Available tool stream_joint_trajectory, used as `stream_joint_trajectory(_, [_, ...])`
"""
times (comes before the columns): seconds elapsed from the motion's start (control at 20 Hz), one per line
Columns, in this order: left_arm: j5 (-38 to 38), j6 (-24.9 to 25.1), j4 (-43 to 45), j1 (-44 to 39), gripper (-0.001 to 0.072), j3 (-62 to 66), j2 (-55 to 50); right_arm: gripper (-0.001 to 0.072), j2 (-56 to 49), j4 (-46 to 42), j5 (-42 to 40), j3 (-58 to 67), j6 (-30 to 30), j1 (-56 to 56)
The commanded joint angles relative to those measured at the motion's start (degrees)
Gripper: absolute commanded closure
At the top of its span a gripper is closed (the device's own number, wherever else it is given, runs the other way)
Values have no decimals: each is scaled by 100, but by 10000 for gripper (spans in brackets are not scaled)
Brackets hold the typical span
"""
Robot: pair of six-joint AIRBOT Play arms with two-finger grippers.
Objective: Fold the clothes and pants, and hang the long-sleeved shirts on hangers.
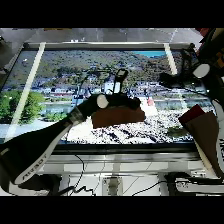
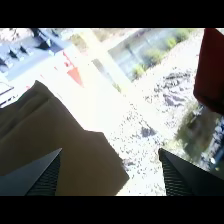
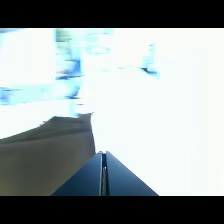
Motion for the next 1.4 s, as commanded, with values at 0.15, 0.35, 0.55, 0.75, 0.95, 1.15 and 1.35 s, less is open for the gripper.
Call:
stream_joint_trajectory(0.15, [175,57,68,437,2,4,348,700,-697,1388,688,-667,-2079,-1110])
stream_joint_trajectory(0.35, [-1174,57,791,1338,3,4,927,3,-1429,2433,1102,-1110,-2177,-1078])
stream_joint_trajectory(0.55, [-2057,-61,1117,2400,4,4,1342,11,-1836,2459,835,-1145,-2057,-372])
stream_joint_trajectory(0.75, [-2553,-308,1121,3327,4,4,1589,18,-1904,2441,-92,-1141,-2052,546])
stream_joint_trajectory(0.95, [-3204,-308,1121,4098,5,4,1753,160,-1906,2439,-485,-1141,-2046,1193])
stream_joint_trajectory(1.15, [-4275,-306,1130,4806,35,4,1965,697,-1888,2428,-782,-1139,-2105,1449])
stream_joint_trajectory(1.35, [-4940,-304,2015,5438,197,4,2385,699,-1390,2334,-697,-977,-2096,1156])
